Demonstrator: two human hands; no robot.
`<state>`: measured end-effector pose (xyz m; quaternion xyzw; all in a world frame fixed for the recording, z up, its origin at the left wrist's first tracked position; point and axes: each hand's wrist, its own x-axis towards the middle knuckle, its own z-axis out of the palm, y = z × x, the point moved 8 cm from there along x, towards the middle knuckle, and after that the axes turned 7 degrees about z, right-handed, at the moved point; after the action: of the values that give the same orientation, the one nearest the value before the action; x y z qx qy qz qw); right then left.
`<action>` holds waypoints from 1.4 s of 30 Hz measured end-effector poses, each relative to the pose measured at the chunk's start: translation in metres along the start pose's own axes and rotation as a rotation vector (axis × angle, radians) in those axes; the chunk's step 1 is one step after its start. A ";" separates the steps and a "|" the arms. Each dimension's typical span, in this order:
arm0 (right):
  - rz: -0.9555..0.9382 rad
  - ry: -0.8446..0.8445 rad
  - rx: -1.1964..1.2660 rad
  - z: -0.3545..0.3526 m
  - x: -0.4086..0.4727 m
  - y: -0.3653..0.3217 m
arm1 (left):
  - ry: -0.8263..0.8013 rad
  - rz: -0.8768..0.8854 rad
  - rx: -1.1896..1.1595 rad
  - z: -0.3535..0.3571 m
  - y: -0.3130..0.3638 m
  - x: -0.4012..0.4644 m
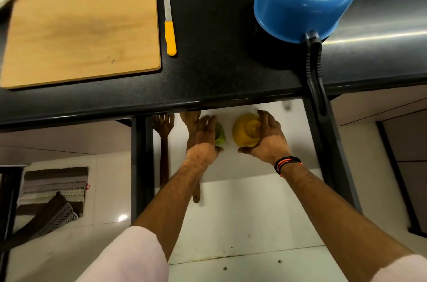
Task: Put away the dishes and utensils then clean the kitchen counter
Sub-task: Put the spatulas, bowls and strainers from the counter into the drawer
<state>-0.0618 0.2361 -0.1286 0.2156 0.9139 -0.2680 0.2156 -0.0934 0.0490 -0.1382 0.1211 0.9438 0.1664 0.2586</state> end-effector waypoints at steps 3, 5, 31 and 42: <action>-0.038 0.043 -0.018 -0.020 -0.018 -0.008 | -0.021 -0.045 -0.086 -0.015 0.002 -0.021; -0.067 0.083 -0.070 -0.039 -0.034 -0.017 | 0.003 -0.061 -0.097 -0.033 0.003 -0.040; -0.497 0.221 -0.127 -0.102 0.031 -0.455 | 0.535 -0.147 0.081 -0.346 -0.216 -0.003; -0.390 0.288 -0.147 -0.064 0.157 -0.583 | 0.621 -0.089 0.167 -0.344 -0.257 0.037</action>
<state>-0.5050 -0.1283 0.0714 0.0549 0.9766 -0.2037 0.0423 -0.3427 -0.2610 0.0272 0.0441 0.9924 0.1058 -0.0457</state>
